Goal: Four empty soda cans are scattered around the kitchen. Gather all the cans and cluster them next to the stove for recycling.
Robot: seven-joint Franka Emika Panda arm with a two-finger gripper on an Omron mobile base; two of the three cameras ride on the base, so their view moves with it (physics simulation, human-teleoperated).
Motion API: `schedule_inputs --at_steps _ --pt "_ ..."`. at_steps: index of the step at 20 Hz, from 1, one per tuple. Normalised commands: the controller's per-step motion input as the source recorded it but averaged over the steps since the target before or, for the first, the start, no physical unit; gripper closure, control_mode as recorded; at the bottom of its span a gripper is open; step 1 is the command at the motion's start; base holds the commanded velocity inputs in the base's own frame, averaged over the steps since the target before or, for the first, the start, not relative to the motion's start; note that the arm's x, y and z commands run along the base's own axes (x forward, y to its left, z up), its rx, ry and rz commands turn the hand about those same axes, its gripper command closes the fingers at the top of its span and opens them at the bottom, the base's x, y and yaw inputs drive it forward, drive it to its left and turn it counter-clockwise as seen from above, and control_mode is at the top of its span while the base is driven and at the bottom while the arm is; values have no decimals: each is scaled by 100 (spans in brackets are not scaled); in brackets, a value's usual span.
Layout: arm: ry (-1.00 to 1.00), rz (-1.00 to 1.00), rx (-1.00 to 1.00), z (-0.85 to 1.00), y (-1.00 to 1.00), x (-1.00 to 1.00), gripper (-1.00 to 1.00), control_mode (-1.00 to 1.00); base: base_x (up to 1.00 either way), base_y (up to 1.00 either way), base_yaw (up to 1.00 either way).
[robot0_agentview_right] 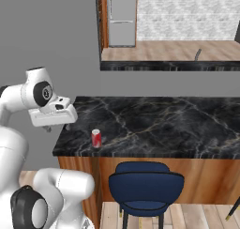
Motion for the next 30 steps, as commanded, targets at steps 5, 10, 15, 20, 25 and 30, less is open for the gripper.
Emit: schedule_inputs --at_steps 5,10,15,20,25,30 --pt "5 0 2 1 -33 6 -100 -100 0 0 0" --pt "2 0 4 5 -31 2 -100 -100 0 0 0" --pt "5 0 7 3 -33 3 -100 -100 0 0 0" --pt "2 0 5 0 -30 7 -100 -100 0 0 0" --pt "3 0 3 0 -25 17 -100 -100 0 0 0" --pt "4 0 0 0 -15 30 -100 -100 0 0 0"
